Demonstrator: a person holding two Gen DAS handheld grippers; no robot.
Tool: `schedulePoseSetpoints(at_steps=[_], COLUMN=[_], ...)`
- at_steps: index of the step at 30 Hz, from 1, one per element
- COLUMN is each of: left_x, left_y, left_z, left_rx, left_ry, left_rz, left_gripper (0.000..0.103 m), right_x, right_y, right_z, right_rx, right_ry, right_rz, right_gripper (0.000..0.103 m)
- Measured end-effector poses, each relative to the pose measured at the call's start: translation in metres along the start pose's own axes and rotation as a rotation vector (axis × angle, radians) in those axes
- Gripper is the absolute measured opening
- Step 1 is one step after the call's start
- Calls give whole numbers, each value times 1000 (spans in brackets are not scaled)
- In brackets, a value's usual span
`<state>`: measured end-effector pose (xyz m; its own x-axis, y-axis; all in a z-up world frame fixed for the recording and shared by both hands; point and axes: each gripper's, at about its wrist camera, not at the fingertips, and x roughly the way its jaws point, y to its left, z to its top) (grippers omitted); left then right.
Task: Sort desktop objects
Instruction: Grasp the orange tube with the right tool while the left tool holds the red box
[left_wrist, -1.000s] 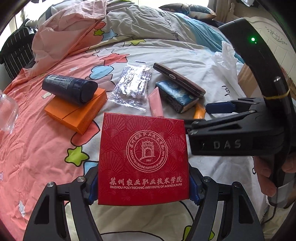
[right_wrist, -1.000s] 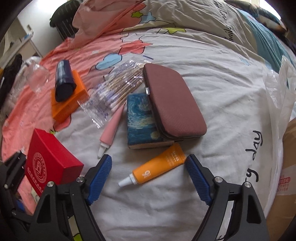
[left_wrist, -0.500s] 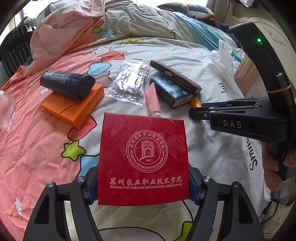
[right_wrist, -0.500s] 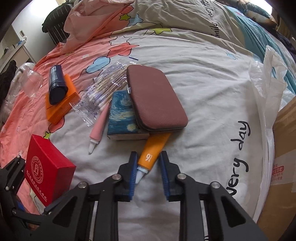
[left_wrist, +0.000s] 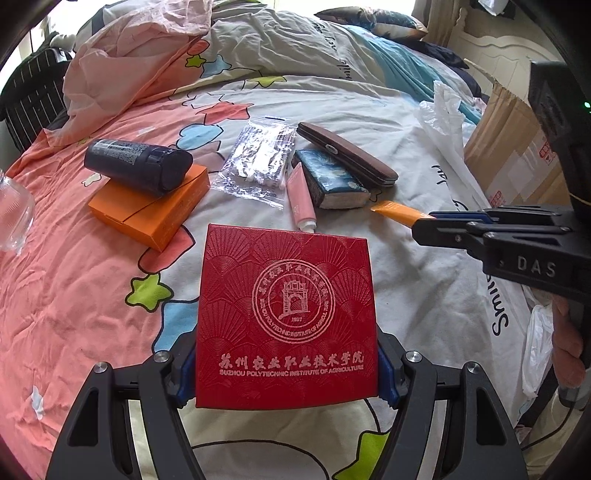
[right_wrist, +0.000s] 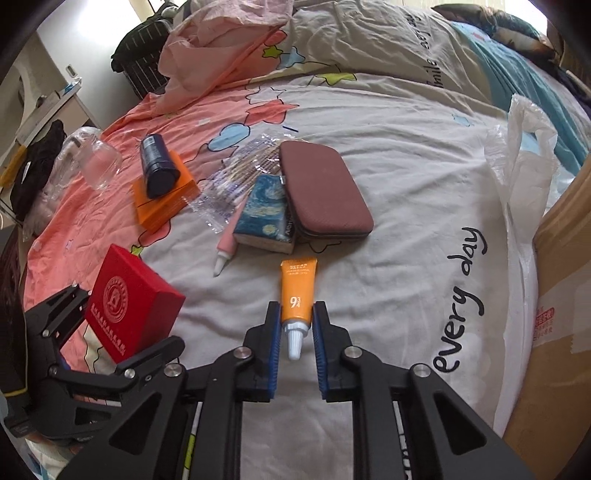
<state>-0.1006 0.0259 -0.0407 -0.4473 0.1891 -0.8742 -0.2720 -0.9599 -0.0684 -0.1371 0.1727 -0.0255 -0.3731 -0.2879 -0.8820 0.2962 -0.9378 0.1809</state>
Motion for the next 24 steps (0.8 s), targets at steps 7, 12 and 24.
schedulePoseSetpoints(at_steps=[7, 12, 24], left_x=[-7, -15, -50], left_y=[-4, -8, -23], left_z=[-1, -3, -12], left_rx=[0, 8, 24], left_ry=[-8, -17, -65], left_rz=[-2, 2, 14], left_gripper=[74, 74, 74], right_x=[-15, -22, -50], right_y=[19, 28, 37], right_z=[-13, -20, -38], right_rx=[-72, -102, -132], right_ry=[-15, -25, -60], right_rz=[-14, -34, -59], right_gripper=[16, 16, 16])
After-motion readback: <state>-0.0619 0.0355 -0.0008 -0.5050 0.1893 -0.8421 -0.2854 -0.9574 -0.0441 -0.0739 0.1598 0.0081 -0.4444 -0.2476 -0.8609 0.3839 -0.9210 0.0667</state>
